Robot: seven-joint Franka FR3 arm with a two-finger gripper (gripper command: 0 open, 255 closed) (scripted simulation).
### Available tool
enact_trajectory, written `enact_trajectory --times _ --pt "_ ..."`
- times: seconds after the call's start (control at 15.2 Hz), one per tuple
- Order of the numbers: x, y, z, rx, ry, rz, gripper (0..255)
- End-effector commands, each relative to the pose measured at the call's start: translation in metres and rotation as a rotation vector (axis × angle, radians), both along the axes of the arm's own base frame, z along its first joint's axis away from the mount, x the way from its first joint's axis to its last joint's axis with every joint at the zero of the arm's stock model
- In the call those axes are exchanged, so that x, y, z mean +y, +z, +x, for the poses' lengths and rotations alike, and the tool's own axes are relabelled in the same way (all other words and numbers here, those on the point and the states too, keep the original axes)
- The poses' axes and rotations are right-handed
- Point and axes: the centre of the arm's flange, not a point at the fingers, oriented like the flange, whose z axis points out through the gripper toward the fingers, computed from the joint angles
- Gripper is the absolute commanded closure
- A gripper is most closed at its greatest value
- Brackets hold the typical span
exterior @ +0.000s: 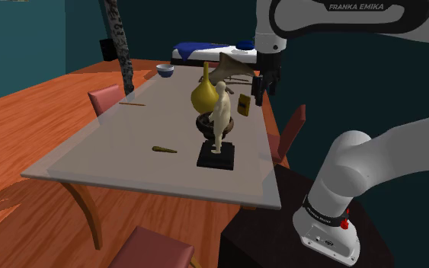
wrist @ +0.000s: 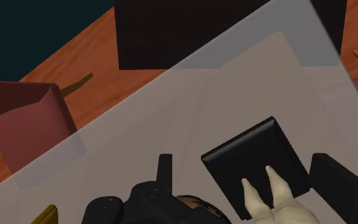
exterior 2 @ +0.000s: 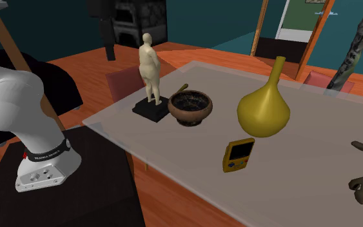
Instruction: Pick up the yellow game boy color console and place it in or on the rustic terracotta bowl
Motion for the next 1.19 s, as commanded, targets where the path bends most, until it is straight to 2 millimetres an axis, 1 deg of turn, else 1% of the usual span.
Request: enact_trajectory --times 0.0,0.53,1.12 --pt "0.0 0.0 0.0 0.0 0.0 0.0 0" --pt "-0.09 -0.031 0.056 0.013 0.027 0.032 0" --pt "-0.187 -0.07 0.121 0.028 0.057 0.068 0"
